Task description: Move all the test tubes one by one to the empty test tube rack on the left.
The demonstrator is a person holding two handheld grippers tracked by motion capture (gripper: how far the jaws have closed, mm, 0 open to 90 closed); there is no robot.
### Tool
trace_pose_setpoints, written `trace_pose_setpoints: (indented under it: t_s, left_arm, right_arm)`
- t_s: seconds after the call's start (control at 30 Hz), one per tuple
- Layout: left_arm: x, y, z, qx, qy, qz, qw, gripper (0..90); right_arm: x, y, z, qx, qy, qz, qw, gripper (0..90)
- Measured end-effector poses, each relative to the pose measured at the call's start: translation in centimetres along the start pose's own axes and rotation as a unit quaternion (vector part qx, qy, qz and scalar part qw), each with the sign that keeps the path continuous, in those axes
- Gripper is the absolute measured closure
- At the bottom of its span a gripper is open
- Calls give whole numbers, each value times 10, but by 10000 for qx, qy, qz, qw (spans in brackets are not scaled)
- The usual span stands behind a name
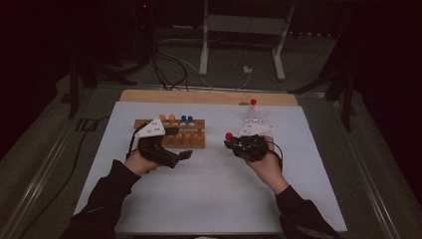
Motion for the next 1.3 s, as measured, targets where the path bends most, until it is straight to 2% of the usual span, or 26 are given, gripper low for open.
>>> trace_pose_setpoints:
  t_s: [0.43, 0.6, 0.9, 1.17, 1.3]
  left_arm:
    - [18, -16, -22, 233, 350, -29, 9991, 73]
    - [24, -22, -29, 319, 434, -80, 9985, 179]
    - [38, -29, -32, 408, 407, -48, 9983, 389]
    - [50, -33, -35, 456, 362, 17, 9983, 514]
    - [54, -34, -36, 461, 433, 43, 9980, 585]
  right_arm:
    - [1, -1, 26, -242, -243, -23, 9994, 743]
    - [1, -2, 32, -283, -323, -35, 9991, 743]
    - [2, -3, 42, -347, -429, -31, 9985, 743]
    - [1, -4, 44, -364, -460, -55, 9983, 742]
    - [0, -4, 44, -372, -468, -67, 9982, 743]
Point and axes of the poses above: each handheld gripper's, and its own axes: x roughly forward along the jaws, y roughly out of its underside, z roughly to its left, the point moved 10 cm from there along x, roughly forward along the jaws, and after that the axes turned 14 degrees about z, right-handed, at the moved point
